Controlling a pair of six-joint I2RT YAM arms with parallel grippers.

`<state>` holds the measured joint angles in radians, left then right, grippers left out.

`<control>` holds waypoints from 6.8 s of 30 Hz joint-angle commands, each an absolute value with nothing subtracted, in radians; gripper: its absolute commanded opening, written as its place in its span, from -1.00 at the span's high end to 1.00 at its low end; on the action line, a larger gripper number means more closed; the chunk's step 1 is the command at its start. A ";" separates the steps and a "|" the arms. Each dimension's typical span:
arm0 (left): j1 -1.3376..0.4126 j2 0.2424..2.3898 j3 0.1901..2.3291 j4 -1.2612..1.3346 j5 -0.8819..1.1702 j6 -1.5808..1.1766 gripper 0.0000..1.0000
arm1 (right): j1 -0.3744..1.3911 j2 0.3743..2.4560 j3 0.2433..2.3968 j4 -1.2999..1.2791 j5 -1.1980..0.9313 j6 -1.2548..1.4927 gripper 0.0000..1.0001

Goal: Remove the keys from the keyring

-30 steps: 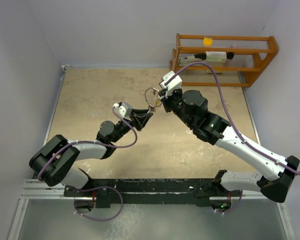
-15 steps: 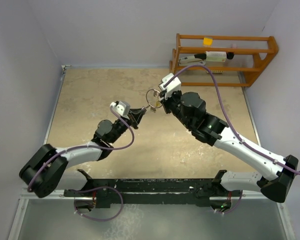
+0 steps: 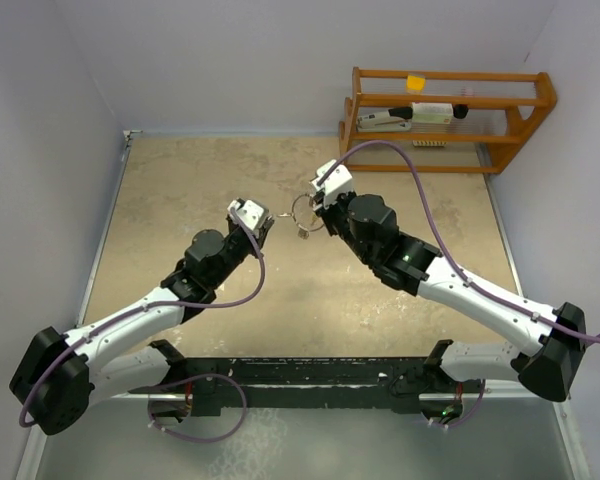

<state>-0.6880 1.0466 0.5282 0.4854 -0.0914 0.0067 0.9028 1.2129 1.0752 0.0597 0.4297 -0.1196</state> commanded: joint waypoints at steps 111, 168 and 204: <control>-0.939 1.098 0.989 0.001 -0.173 0.388 1.00 | 0.917 1.225 0.580 1.107 0.100 -0.224 0.41; -0.945 1.126 0.982 0.053 -0.353 0.443 1.00 | 0.918 1.072 0.617 0.913 -0.014 -0.192 1.00; -0.946 1.098 1.050 -0.182 -0.120 0.419 1.00 | 0.920 0.937 0.596 0.876 -0.055 -0.187 1.00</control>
<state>-0.9619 1.1065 1.0069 -0.0677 -0.1394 0.4118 0.9089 1.0107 0.5659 0.7750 0.0029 -0.2043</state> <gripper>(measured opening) 0.012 0.023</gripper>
